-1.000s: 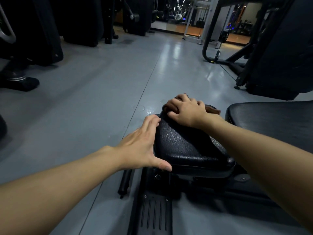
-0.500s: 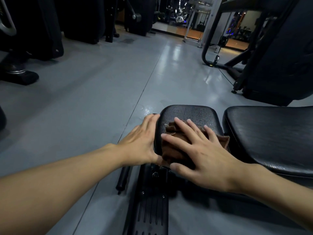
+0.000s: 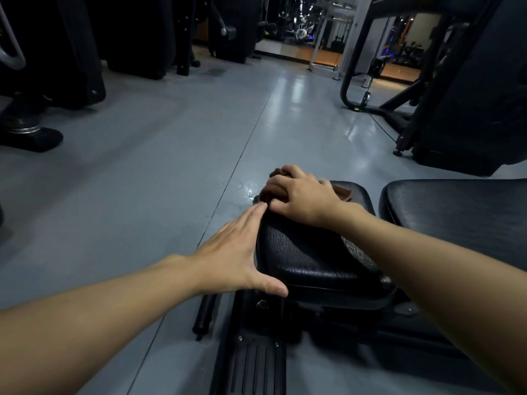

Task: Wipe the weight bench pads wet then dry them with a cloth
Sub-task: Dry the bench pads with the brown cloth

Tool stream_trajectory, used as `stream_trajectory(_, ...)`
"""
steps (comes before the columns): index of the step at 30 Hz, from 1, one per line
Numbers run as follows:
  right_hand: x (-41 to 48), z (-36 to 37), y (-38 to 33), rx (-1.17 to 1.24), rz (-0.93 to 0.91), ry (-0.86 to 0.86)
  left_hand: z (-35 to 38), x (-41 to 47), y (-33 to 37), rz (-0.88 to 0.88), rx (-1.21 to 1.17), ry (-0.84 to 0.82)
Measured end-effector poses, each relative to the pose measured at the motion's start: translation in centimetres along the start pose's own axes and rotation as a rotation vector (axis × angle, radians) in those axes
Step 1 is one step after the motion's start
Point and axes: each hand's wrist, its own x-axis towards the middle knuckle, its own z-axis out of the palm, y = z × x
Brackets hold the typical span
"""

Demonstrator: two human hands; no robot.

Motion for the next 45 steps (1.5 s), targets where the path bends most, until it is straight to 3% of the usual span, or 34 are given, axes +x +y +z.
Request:
stream_trajectory(8, -4.9, -2.0, 9.3, 0.155, 0.163, 0.157, 0.2, 0.5, -0.7, 0.010, -0.018, -0.030)
stream_trajectory(12, -5.0, -1.6, 6.0, -0.020, 0.146, 0.143, 0.2, 0.4, -0.4, 0.007, -0.029, -0.022)
stream_trajectory(19, -8.0, 0.9, -3.1, -0.047, -0.189, 0.078, 0.5, -0.1, 0.0, -0.054, -0.180, 0.034)
stream_trajectory(26, -9.8, -2.2, 4.7, 0.044, 0.071, 0.132, 0.3, -0.2, 0.3, -0.108, -0.207, -0.034)
stream_trajectory(29, -10.3, -2.3, 4.8, 0.070, 0.142, 0.140, -0.1, -0.3, 0.8, -0.102, -0.177, -0.043)
stream_trajectory(32, -11.4, -1.6, 1.5, -0.048, 0.115, 0.161, -0.3, -0.3, 1.0, -0.089, -0.137, -0.037)
stream_trajectory(35, -13.3, -0.6, -2.4, -0.069, -0.044, 0.118, -0.3, -0.3, 1.0, -0.070, -0.127, -0.005)
stream_trajectory(39, -15.3, -1.1, -2.3, -0.035, -0.148, 0.063, -0.3, -0.4, 0.9, -0.054, -0.108, 0.001)
stream_trajectory(45, -19.2, -2.0, 0.2, 0.057, 0.100, 0.250, -0.5, -0.5, 1.2, 0.098, 0.031, 0.021)
